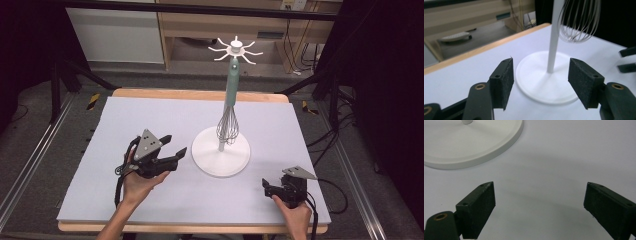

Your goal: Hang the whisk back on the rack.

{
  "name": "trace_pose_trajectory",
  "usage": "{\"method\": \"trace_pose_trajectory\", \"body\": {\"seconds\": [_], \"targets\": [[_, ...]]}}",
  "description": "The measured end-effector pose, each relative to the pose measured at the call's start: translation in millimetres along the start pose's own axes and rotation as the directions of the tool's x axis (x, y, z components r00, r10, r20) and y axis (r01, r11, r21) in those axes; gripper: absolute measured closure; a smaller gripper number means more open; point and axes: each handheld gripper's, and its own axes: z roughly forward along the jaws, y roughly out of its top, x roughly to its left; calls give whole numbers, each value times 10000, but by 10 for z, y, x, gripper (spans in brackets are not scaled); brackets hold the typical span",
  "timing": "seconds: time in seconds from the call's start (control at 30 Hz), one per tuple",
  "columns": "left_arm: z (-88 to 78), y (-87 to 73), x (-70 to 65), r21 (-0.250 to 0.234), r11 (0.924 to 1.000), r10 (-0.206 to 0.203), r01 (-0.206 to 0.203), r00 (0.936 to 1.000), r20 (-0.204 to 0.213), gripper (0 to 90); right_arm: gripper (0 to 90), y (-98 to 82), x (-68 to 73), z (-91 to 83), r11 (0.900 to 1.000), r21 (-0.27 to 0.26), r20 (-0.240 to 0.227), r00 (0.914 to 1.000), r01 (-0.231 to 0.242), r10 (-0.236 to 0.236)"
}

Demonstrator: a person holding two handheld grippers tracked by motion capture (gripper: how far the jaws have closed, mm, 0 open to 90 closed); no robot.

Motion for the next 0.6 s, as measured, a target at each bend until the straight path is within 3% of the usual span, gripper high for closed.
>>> {"method": "trace_pose_trajectory", "body": {"seconds": [0.23, 0.3, 0.37, 0.6], "targets": [[-20, -426, 180, 759, 9966, -274, 311, 9983, -505, 340, 106, -12, -14, 0, 9999, 57, 50, 9999, -141, 141], [-22, -470, 201, 837, 9957, -346, 391, 9979, -548, 341, 106, -15, -21, 1, 9999, 29, 25, 9999, -112, 112], [-37, -649, 295, 1172, 9917, -441, 536, 9956, -826, 340, 105, -18, -39, 1, 9999, 26, 79, 9999, -137, 137], [-121, -919, 494, 1418, 9830, -977, 1167, 9861, -1342, 340, 104, -19, -52, -3, 9998, 42, 113, 9998, -193, 193]]}}
